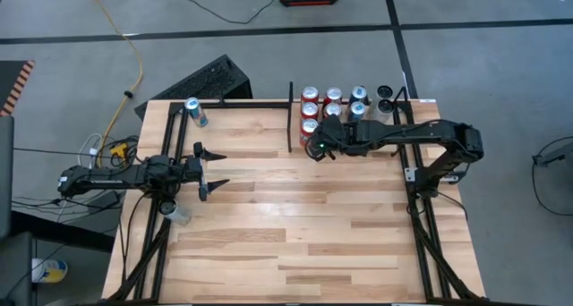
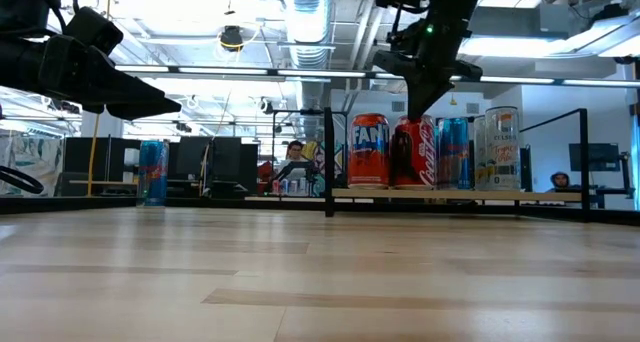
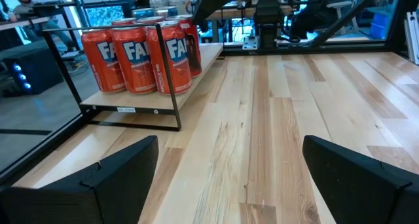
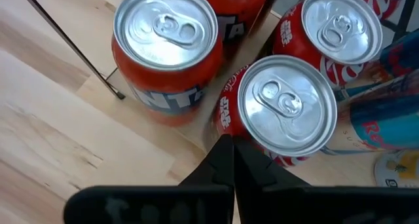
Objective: Place canned beverage on shelf
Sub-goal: Put the red-white soda can on the shelf aligned with the other soda cans, then put the blue soda can on the shelf aligned with the other blue soda cans
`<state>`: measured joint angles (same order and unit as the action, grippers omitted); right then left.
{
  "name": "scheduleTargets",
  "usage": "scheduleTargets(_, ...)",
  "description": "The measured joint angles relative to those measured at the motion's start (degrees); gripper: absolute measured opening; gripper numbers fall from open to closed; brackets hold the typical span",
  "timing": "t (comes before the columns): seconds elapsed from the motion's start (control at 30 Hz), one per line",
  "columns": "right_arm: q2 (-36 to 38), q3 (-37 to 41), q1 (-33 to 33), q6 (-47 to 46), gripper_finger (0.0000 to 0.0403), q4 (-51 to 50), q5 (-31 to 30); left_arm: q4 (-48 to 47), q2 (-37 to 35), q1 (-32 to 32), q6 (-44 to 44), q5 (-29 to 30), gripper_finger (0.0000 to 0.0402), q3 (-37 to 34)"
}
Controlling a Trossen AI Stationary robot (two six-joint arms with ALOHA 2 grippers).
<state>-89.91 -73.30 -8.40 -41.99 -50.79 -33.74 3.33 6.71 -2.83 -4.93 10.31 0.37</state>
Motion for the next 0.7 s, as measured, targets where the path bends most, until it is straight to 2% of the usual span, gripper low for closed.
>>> scheduleTargets(0.4,0.0,-0.6,0.4,-0.5,0.002,-1.9,0.0,0.0,0.0,0.0,0.0,0.0,0.0366,0.0)
scheduleTargets(0.7,2.7,-11.8,7.8,3.2,0.0021,-2.4,0.5,0.0,0.0,0.0,0.0,0.0,0.0366,0.0)
